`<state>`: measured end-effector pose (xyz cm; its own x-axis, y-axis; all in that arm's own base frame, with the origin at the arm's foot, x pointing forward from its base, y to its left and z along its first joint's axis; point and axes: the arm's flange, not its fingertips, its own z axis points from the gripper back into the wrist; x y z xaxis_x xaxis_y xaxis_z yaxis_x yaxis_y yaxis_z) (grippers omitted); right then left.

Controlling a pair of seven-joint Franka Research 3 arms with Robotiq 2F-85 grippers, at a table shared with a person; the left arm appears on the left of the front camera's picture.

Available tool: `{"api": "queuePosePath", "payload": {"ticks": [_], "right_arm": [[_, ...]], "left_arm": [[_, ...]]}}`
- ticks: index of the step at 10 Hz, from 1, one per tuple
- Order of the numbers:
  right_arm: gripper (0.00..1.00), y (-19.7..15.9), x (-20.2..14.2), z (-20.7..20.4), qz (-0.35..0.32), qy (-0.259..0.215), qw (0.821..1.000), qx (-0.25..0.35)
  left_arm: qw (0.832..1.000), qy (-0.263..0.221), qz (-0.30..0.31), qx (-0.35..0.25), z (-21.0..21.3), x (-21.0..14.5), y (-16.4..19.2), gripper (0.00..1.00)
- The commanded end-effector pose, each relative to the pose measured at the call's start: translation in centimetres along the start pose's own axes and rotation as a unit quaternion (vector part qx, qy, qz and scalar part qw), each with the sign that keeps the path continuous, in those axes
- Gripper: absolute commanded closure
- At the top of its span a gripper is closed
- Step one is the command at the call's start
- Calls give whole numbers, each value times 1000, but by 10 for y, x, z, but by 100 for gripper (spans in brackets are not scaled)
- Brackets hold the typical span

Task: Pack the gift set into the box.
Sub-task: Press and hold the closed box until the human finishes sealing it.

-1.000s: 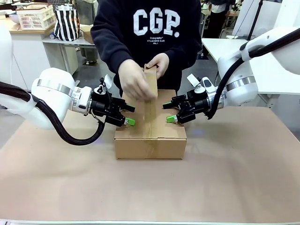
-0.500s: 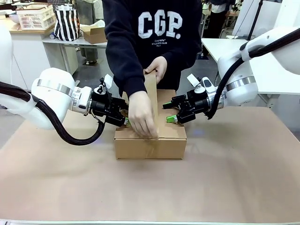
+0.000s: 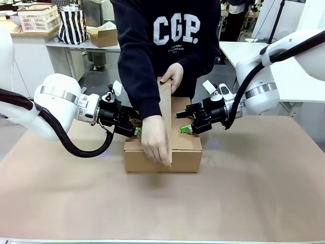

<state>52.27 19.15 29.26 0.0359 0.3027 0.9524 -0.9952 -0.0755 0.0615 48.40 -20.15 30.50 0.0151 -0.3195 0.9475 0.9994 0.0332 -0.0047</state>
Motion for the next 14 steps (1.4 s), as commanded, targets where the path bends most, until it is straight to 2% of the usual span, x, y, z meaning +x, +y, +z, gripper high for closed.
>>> {"api": "queuePosePath", "payload": {"ticks": [1, 14], "right_arm": [[0, 1, -3, 0, -3, 1, 1000, 0], [0, 1, -3, 0, -3, 1, 1000, 0]], "left_arm": [[1000, 3, -2, 1, 0, -4, -1, 0], [1000, 3, -2, 1, 0, -4, -1, 0]]}}
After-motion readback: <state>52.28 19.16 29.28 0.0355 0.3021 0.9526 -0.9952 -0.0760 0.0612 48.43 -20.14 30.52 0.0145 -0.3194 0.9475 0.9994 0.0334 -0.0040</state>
